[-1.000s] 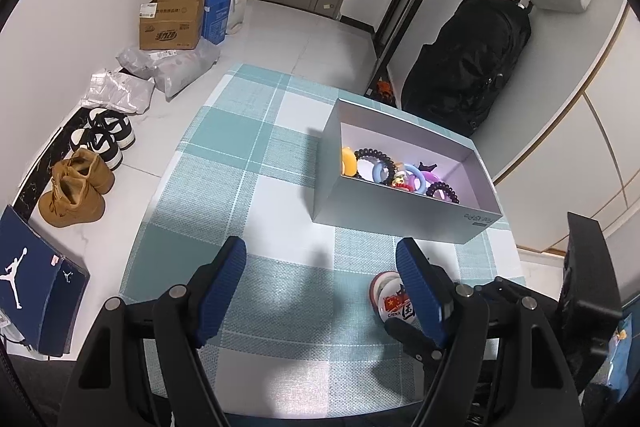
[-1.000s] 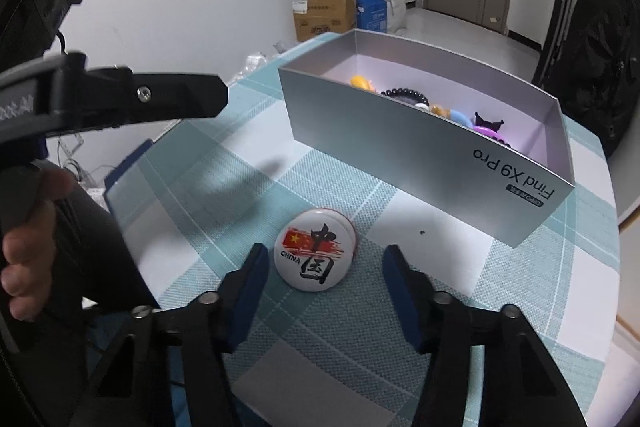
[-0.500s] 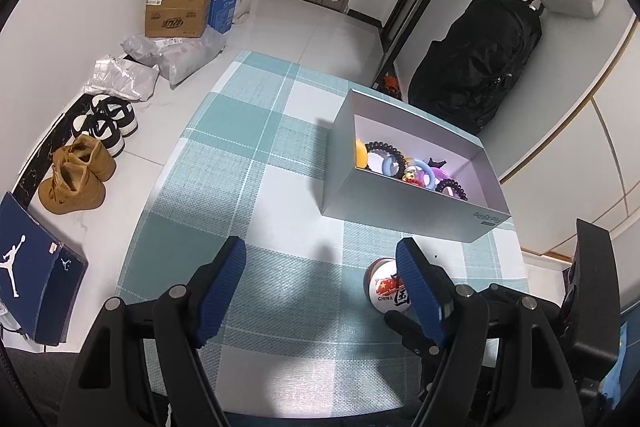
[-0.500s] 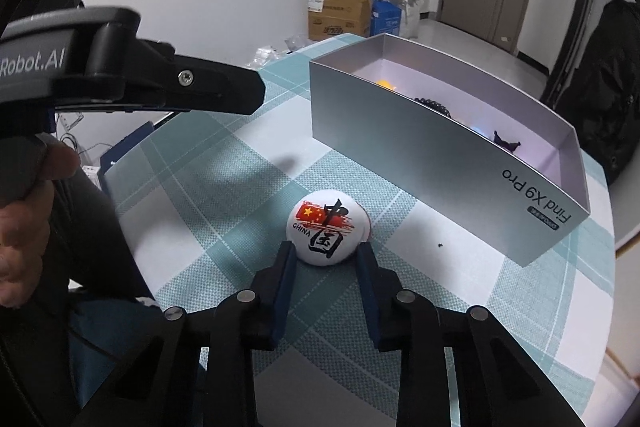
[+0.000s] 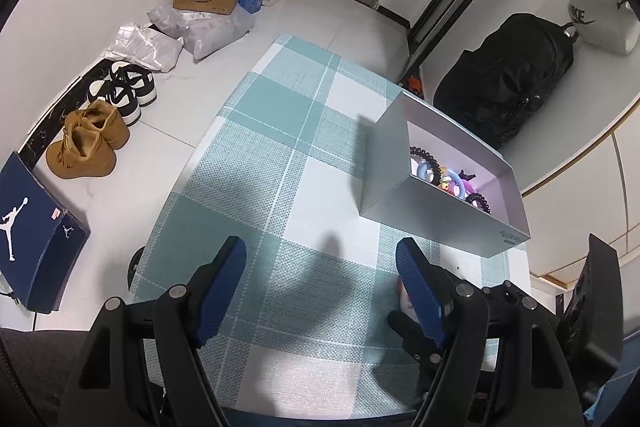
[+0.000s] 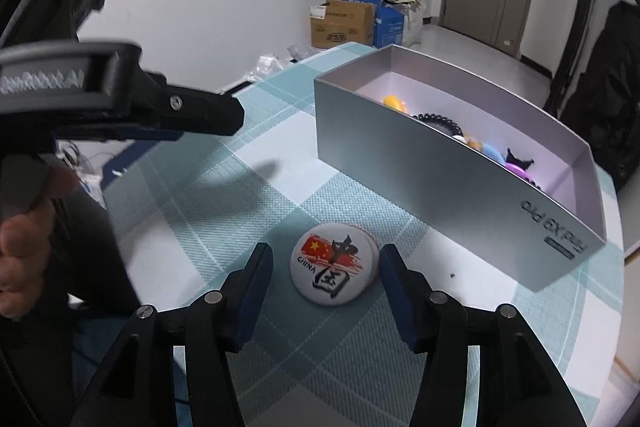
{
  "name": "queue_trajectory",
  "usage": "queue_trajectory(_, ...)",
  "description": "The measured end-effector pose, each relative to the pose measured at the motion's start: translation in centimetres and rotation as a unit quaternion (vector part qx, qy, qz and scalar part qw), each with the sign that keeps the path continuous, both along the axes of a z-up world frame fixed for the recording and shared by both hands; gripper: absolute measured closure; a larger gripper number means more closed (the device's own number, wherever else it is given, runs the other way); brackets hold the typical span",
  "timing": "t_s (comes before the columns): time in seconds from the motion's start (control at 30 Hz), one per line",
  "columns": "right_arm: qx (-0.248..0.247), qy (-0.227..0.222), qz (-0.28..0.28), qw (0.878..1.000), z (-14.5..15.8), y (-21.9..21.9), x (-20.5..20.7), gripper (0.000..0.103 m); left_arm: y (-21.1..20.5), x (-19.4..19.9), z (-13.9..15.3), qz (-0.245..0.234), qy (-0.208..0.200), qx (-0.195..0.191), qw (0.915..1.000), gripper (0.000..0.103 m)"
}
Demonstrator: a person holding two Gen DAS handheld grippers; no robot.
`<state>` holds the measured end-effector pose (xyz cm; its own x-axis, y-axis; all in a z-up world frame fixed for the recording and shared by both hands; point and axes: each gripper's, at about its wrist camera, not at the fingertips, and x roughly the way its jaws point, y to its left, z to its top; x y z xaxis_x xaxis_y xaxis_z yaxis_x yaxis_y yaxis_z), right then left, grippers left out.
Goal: Organize jewelry
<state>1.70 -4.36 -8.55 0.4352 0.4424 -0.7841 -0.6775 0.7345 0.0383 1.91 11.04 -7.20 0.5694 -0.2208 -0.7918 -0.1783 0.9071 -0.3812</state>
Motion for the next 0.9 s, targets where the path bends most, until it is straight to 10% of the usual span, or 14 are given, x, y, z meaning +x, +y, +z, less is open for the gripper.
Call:
queue_trajectory(0.13,-0.013,-0.021,0.009,1.0,0.0,0.7,-0.3,0.062,-0.3,0.1,-0.1,-0.005,0.002,0.0,1.0,0.029)
queue_trajectory(0.9,0.119,0.031,-0.101,0.987,3.8,-7.9,2.2,0.062,-4.6,0.2,-0.8,-0.105,0.01,0.018,0.9942,0.029)
